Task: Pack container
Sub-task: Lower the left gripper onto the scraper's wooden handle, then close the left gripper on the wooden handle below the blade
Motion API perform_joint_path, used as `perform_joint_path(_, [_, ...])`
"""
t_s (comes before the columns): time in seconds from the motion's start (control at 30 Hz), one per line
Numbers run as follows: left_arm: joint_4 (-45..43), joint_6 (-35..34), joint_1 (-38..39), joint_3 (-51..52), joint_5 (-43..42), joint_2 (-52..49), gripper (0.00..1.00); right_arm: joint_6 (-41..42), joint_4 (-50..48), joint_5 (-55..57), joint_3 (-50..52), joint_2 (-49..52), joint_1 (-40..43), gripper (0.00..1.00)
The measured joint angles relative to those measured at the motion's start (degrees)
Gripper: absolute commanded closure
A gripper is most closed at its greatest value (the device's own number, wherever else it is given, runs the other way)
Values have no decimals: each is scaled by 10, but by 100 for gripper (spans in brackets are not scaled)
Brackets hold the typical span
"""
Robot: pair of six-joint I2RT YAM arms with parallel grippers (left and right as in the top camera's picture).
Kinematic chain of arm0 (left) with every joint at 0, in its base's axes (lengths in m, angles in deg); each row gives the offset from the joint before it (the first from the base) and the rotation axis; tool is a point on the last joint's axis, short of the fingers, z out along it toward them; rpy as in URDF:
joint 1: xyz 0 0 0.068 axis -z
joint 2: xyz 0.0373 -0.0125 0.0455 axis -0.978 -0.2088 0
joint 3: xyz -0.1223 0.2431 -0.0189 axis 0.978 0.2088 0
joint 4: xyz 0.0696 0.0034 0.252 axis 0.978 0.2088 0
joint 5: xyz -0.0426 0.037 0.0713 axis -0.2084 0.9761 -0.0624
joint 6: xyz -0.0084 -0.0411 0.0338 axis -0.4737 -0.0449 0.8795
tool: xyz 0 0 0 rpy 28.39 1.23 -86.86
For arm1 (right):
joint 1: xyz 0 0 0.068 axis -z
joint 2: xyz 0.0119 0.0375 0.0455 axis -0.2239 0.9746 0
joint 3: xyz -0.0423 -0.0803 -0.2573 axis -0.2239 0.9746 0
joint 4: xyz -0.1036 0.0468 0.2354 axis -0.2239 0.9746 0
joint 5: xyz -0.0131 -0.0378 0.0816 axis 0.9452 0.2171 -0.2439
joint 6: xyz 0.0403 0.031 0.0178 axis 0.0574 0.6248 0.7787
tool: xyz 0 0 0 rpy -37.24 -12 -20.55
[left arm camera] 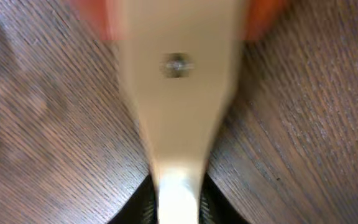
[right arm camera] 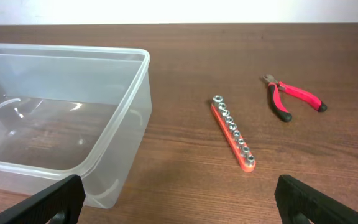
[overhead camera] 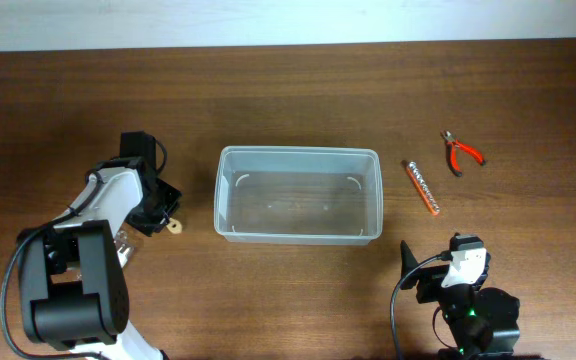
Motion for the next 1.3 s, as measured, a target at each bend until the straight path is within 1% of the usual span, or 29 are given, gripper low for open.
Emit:
perform_joint_path(0.07, [-1, 0, 0, 0, -2, 0, 98, 0, 0, 0, 0, 0, 0, 1])
perform_joint_path(0.67, [0, 16, 0, 0, -4, 0, 98, 0, 0, 0, 0, 0, 0, 2])
perform_joint_path(0.97, [19, 48, 0, -2, -6, 5, 98, 0, 0, 0, 0, 0, 0, 1])
perform_joint_path(1.07, [24, 62, 0, -2, -6, 24, 98, 0, 0, 0, 0, 0, 0, 1])
perform_joint_path(1.17, [31, 82, 0, -9, -6, 64, 98, 0, 0, 0, 0, 0, 0, 1])
perform_joint_path(1.3, [36, 125, 2, -42, -6, 121, 98, 0, 1, 0, 0, 0, 0, 1])
